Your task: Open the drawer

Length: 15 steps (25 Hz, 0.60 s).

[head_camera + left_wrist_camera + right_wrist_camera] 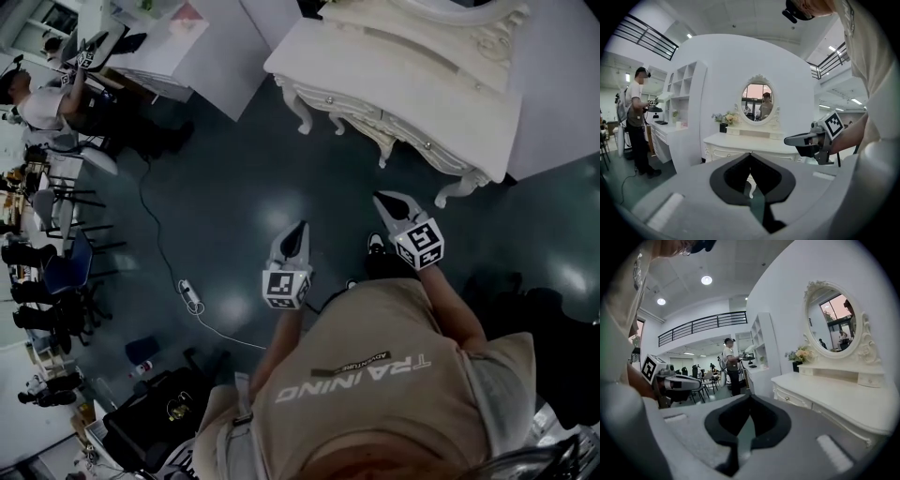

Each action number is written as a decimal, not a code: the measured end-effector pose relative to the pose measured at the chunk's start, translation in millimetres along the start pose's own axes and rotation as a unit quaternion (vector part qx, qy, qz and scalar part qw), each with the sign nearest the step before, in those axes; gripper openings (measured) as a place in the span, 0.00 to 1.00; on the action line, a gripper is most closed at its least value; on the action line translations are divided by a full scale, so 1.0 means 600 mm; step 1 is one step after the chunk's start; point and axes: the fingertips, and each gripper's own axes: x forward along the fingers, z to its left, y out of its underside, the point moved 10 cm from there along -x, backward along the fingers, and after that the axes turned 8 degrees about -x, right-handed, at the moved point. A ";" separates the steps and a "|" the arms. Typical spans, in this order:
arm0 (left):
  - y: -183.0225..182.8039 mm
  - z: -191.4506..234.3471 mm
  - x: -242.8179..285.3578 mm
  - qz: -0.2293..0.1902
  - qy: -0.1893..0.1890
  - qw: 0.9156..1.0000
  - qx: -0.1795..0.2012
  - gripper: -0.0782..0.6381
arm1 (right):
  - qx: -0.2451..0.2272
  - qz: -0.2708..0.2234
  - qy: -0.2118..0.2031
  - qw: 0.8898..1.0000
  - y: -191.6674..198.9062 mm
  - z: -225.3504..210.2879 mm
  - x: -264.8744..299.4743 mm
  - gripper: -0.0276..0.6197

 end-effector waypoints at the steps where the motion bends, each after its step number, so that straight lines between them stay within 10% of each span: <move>1: -0.008 0.004 0.019 0.002 -0.004 1.000 0.000 0.12 | -0.004 0.002 -0.002 1.000 0.001 -0.019 0.014 0.05; 15: -0.063 0.064 0.185 0.004 -0.047 0.998 -0.039 0.12 | -0.023 0.030 -0.073 0.997 -0.007 -0.180 0.178 0.05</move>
